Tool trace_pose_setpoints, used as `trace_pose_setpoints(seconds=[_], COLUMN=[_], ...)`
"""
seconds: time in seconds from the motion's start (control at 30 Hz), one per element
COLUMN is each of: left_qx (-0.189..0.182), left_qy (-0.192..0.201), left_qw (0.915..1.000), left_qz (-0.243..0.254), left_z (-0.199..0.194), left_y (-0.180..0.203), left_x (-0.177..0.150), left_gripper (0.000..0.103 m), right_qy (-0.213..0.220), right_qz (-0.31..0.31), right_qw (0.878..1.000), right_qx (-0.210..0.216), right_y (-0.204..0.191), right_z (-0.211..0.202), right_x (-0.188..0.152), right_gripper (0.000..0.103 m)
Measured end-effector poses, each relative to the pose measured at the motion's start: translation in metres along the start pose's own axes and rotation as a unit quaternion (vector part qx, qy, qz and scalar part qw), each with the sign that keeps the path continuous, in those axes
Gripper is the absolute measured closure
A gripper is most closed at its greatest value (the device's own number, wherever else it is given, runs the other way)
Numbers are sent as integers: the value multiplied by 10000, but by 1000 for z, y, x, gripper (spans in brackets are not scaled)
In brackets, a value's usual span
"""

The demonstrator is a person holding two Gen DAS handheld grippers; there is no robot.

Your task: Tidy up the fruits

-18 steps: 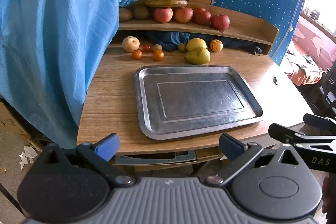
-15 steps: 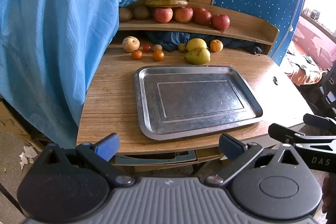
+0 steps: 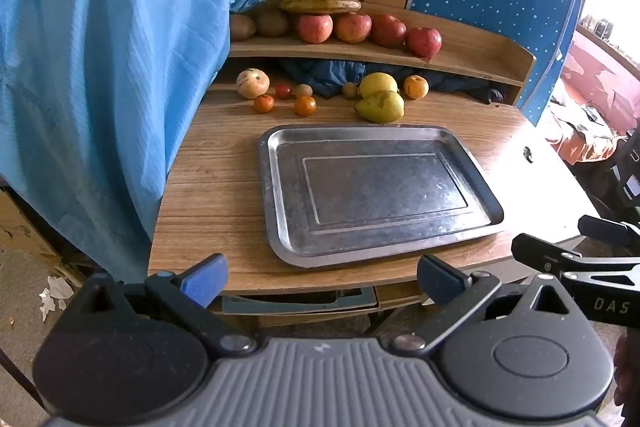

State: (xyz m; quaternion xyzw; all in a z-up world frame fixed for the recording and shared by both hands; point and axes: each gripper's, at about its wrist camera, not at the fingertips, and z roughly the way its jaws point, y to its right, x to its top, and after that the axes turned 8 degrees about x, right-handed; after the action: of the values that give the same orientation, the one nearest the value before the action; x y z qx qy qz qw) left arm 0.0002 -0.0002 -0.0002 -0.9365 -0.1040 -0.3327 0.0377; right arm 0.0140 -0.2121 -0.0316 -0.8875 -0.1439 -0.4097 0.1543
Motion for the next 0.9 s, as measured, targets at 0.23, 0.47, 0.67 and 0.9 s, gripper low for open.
trace_pose_setpoints(seconds=[0.23,0.47,0.67,0.9], left_qx=[1,3,16,38], left_qy=[-6,-8,-18,-37], left_qw=[10000,10000,10000,10000], left_qz=[7,5,7,-14], left_z=[0,0,1,14], left_y=[0,0,-1,1], left_x=[0,0,-2,-6], left_gripper=[1,1,1,1], right_qy=[-11,-10,-12,-33], right_qz=[22,19,22,19], right_qw=[10000,10000,10000,10000], right_qx=[-16,-9,-3,18], right_y=[1,3,6,7], right_z=[0,0,0,2], right_x=[0,0,0,0], right_gripper=[0,0,0,0])
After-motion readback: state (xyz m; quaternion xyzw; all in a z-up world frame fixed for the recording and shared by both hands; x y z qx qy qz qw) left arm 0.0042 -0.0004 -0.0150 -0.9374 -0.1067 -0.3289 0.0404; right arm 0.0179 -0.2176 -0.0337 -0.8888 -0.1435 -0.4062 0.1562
